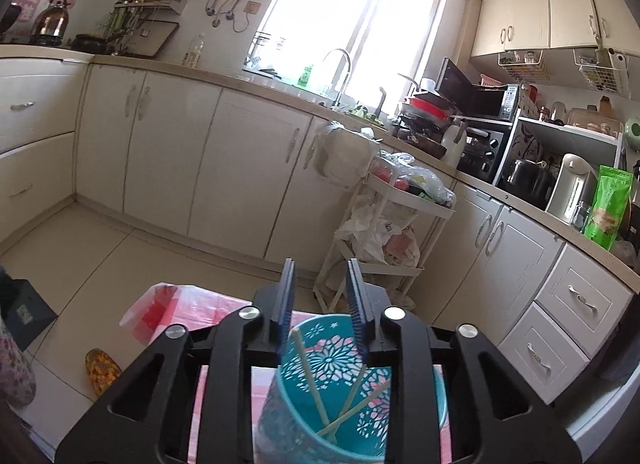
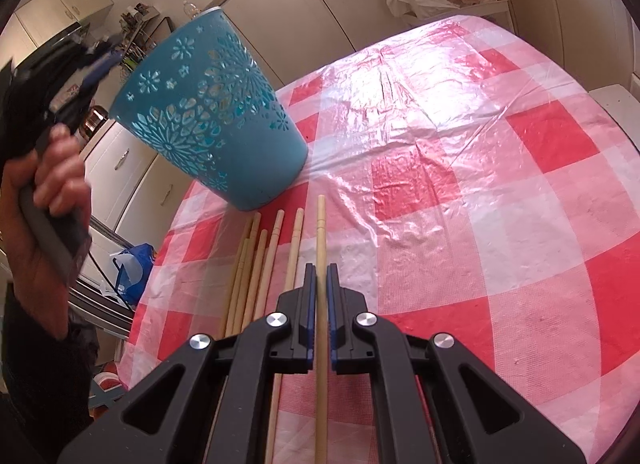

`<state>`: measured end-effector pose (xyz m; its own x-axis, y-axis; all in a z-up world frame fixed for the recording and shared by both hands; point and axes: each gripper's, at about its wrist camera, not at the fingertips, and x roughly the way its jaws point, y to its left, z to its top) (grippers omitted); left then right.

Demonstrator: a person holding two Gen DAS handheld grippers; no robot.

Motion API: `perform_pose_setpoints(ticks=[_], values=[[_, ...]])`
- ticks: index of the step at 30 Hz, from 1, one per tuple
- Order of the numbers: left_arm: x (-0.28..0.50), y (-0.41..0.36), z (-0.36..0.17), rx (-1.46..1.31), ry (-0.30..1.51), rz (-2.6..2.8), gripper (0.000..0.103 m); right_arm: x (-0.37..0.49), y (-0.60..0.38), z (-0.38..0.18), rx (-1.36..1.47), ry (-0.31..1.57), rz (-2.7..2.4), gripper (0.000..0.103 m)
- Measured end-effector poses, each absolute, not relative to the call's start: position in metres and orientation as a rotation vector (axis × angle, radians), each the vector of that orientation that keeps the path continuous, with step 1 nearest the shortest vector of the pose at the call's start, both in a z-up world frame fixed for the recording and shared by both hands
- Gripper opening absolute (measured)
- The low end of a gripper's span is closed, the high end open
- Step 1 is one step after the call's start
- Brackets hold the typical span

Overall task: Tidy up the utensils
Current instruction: 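Lift the stick with the right gripper over the teal basket and open it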

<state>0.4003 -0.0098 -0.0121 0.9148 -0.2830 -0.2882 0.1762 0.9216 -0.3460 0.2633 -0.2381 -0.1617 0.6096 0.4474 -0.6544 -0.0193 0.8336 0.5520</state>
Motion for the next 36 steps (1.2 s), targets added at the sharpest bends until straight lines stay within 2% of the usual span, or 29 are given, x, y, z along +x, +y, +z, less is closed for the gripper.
perform_pose_setpoints(ticks=[6,9,18,26,36], values=[[0.343,0.011,-0.04,-0.302,0.335,-0.14,0.05,0.26,-0.244,-0.132,0.546,0.808,0.288,0.006],[0.327,0.014,-0.066,-0.301,0.384,-0.119,0.053,0.26,-0.246,-0.108,0.548,0.746,0.297,0.006],[0.327,0.022,-0.134,-0.367,0.539,-0.1,0.055,0.263,-0.239,-0.023,0.486,0.541,0.348,0.006],[0.336,0.04,-0.15,-0.479,0.586,-0.11,0.058,0.263,-0.232,-0.006,0.445,0.522,0.363,0.006],[0.342,0.041,-0.158,-0.516,0.6,-0.118,0.06,0.264,-0.232,0.051,0.416,0.435,0.403,0.006]])
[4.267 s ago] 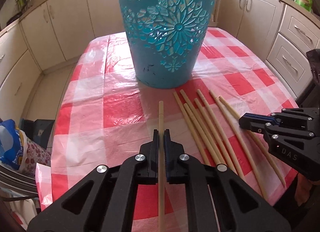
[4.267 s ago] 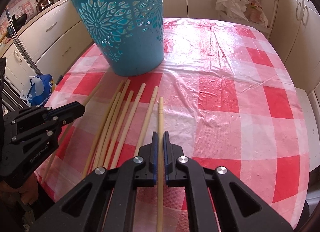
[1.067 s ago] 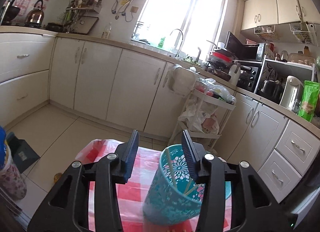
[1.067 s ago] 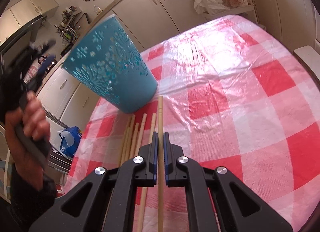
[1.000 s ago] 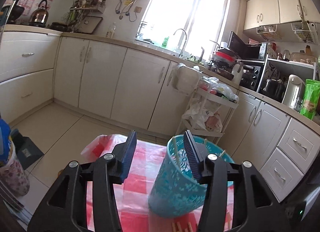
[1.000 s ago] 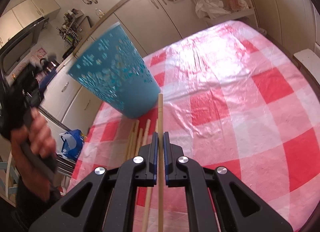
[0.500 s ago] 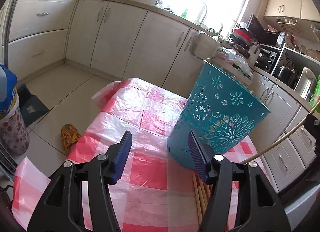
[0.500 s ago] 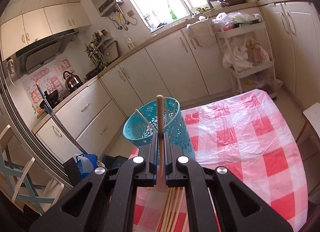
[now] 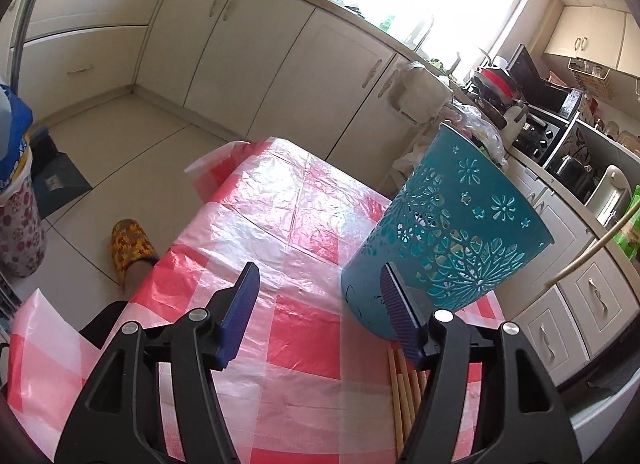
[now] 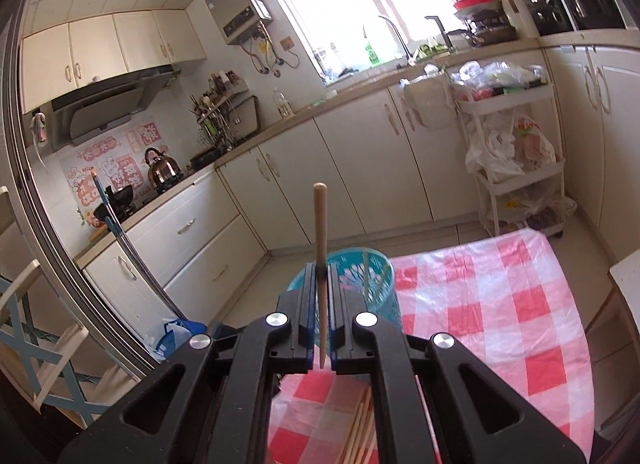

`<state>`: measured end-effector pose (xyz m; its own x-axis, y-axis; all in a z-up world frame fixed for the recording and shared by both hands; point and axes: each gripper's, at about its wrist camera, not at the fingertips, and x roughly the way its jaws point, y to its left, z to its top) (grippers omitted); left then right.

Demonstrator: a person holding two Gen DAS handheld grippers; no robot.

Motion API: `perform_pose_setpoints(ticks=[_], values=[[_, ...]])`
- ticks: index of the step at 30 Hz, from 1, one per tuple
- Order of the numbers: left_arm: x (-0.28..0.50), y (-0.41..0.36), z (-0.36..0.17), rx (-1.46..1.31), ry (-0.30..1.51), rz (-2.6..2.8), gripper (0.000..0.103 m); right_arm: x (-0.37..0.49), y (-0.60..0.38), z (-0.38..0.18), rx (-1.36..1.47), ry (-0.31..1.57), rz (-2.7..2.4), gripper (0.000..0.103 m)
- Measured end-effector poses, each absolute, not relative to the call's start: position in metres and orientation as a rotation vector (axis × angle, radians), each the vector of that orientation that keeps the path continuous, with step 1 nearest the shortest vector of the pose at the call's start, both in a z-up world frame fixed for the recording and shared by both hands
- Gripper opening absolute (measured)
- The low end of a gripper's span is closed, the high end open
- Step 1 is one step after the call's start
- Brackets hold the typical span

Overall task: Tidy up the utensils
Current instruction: 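Lift the stick with the right gripper over the teal basket and open it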

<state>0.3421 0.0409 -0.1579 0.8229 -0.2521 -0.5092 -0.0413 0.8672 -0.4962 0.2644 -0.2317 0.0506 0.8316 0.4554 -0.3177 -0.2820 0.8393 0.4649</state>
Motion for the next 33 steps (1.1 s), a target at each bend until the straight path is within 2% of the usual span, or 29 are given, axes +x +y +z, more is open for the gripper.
perform_pose_setpoints(ticks=[9,17,21,23,26,29,33], values=[[0.343,0.045,-0.161,-0.542,0.608,-0.119,0.063,0.296,-0.211,0.103,0.309,0.346,0.413,0.006],[0.345,0.049,-0.165,-0.562,0.617,-0.126,0.064,0.375,-0.167,0.033,0.217,0.612,0.389,0.006],[0.344,0.049,-0.164,-0.563,0.617,-0.122,0.065,0.391,-0.164,0.005,0.233,0.675,0.353,0.008],[0.345,0.049,-0.165,-0.563,0.621,-0.116,0.066,0.387,-0.17,0.003,0.267,0.66,0.351,0.01],[0.345,0.048,-0.164,-0.559,0.623,-0.114,0.067,0.365,-0.185,0.007,0.302,0.597,0.326,0.028],[0.344,0.048,-0.164,-0.558,0.622,-0.106,0.069,0.33,-0.202,0.002,0.342,0.548,0.298,0.028],[0.343,0.046,-0.163,-0.549,0.623,-0.101,0.069,0.294,-0.203,-0.04,0.317,0.666,0.277,0.028]])
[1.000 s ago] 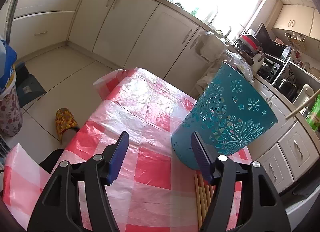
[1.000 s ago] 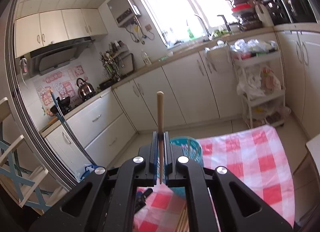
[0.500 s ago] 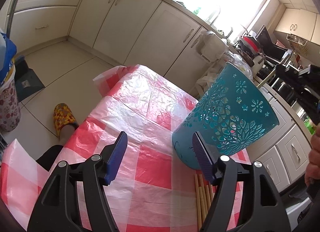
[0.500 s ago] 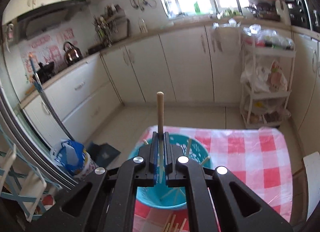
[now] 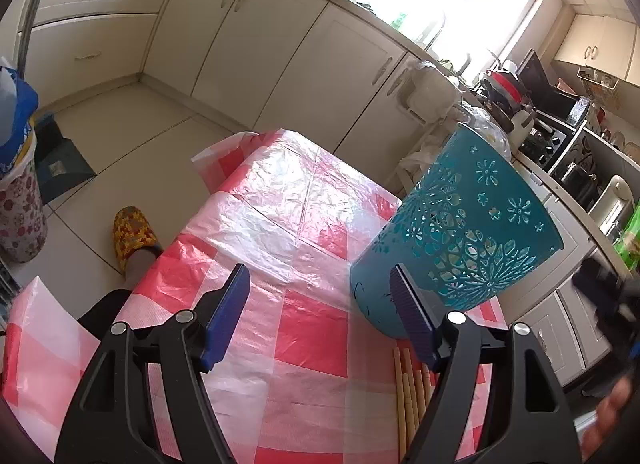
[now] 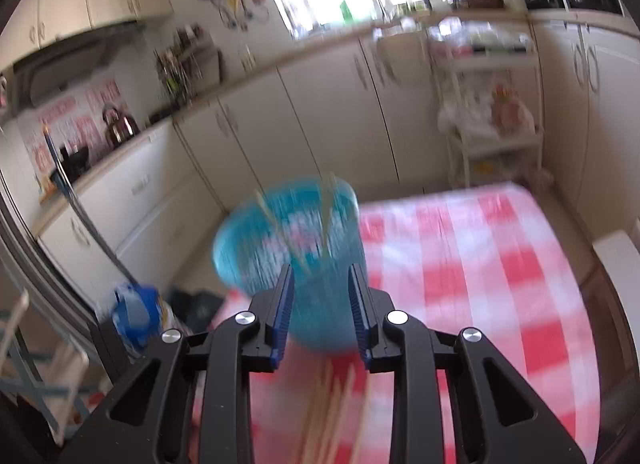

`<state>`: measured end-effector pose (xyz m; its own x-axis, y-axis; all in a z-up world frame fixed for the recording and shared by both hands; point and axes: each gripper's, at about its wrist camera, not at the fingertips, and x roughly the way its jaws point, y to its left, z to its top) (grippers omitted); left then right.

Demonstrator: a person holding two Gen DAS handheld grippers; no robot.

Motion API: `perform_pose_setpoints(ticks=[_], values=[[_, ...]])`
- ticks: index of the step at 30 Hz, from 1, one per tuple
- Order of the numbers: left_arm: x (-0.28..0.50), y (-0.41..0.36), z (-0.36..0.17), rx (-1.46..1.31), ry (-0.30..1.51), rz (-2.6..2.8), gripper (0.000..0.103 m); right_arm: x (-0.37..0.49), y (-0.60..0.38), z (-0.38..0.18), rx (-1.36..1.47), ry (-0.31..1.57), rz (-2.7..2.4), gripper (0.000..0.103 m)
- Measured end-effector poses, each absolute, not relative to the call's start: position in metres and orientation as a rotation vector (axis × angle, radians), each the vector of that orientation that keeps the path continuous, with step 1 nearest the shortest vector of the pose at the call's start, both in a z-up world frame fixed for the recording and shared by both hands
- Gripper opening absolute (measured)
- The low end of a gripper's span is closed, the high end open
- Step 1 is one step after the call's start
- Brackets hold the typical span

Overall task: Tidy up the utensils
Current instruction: 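Lift the stick with the right gripper over the teal basket and open it, then bring both grippers back down to the remaining wooden sticks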

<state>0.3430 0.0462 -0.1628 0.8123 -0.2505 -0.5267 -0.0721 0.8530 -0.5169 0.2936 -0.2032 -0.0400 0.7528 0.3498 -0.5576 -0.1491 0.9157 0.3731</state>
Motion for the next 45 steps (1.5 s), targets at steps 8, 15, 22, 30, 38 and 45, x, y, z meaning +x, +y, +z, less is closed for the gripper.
perform_pose_setpoints(ticks=[8,15,22,30,38,45], values=[[0.326,0.02,-0.154,-0.389,0.691,-0.115,0.069,0.274,-0.182,-0.132,0.208,0.922,0.261,0.025],[0.311,0.004,-0.154,-0.295,0.735,-0.157,0.071,0.275,-0.168,-0.146,0.124,0.946,0.222,0.024],[0.303,-0.029,-0.161,-0.122,0.814,-0.228,0.072,0.271,-0.175,-0.157,0.078,0.933,0.185,0.011],[0.308,-0.05,-0.168,0.014,0.895,-0.216,0.072,0.266,-0.187,-0.158,0.162,0.914,0.208,0.011],[0.316,-0.061,-0.171,0.084,0.932,-0.205,0.072,0.266,-0.186,-0.157,0.17,0.914,0.213,0.011],[0.321,-0.068,-0.175,0.121,0.952,-0.177,0.07,0.266,-0.184,-0.157,0.156,0.917,0.216,0.011]])
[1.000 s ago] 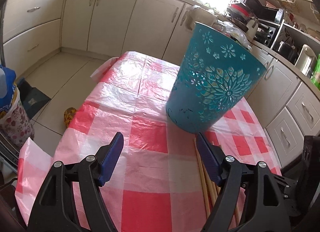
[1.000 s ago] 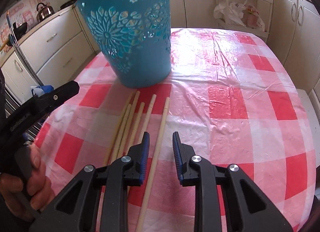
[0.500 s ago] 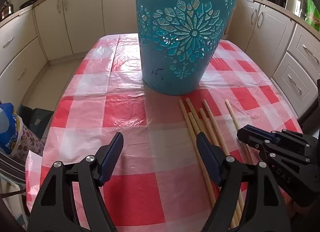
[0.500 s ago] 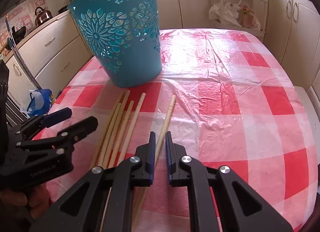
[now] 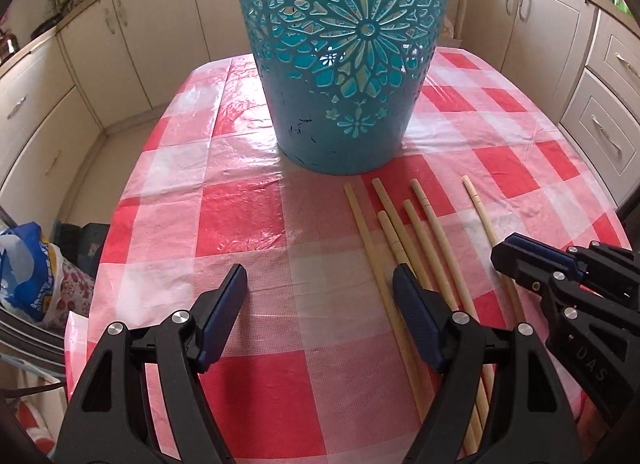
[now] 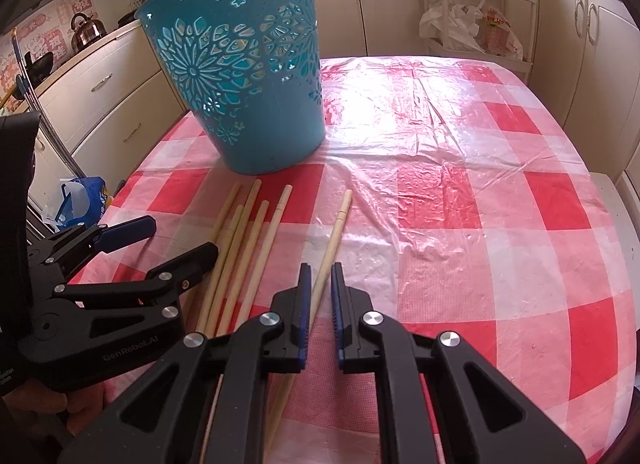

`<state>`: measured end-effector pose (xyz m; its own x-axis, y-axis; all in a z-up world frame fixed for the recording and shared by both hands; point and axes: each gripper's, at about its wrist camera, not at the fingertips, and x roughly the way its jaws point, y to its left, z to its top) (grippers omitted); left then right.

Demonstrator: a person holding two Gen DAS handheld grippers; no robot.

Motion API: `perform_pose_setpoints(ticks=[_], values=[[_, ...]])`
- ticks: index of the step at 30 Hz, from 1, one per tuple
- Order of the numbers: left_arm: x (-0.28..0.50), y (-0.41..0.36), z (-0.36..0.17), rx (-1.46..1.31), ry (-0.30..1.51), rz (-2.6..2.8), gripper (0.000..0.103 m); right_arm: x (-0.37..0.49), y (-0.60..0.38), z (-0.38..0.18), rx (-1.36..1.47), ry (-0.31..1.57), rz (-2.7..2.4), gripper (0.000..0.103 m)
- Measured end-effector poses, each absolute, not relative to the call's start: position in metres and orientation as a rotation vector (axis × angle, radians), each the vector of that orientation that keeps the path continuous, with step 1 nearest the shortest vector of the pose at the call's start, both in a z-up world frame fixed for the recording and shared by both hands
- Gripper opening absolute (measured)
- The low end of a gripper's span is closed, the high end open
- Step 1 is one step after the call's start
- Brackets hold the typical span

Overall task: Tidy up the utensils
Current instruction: 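Bring both grippers back down to the remaining wooden sticks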

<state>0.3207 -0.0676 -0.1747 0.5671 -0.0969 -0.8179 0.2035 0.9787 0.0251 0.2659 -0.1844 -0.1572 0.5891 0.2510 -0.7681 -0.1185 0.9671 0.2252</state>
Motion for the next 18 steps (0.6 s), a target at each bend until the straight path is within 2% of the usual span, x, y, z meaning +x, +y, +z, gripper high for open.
perform_pose_setpoints(ticks=[3,8,10,12,13,15,18], values=[[0.322,-0.066,-0.175,0.116,0.944,-0.171,0.062,0.266,-0.183,-0.157,0.147,0.92,0.22,0.011],[0.332,-0.062,-0.173,0.11,0.956,-0.169,0.061,0.275,-0.182,-0.156,0.134,0.929,0.218,0.011],[0.333,-0.063,-0.173,0.124,0.946,-0.177,0.052,0.277,-0.181,-0.156,0.125,0.93,0.22,0.011],[0.331,-0.062,-0.171,0.132,0.941,-0.214,0.033,0.276,-0.178,-0.156,0.108,0.929,0.231,0.009],[0.33,-0.061,-0.171,0.136,0.94,-0.226,0.029,0.275,-0.177,-0.156,0.099,0.929,0.237,0.009],[0.328,-0.055,-0.17,0.135,0.943,-0.256,0.012,0.272,-0.176,-0.156,0.096,0.937,0.26,0.008],[0.327,-0.041,-0.168,0.081,0.96,-0.302,0.007,0.265,-0.175,-0.155,0.094,0.942,0.271,0.008]])
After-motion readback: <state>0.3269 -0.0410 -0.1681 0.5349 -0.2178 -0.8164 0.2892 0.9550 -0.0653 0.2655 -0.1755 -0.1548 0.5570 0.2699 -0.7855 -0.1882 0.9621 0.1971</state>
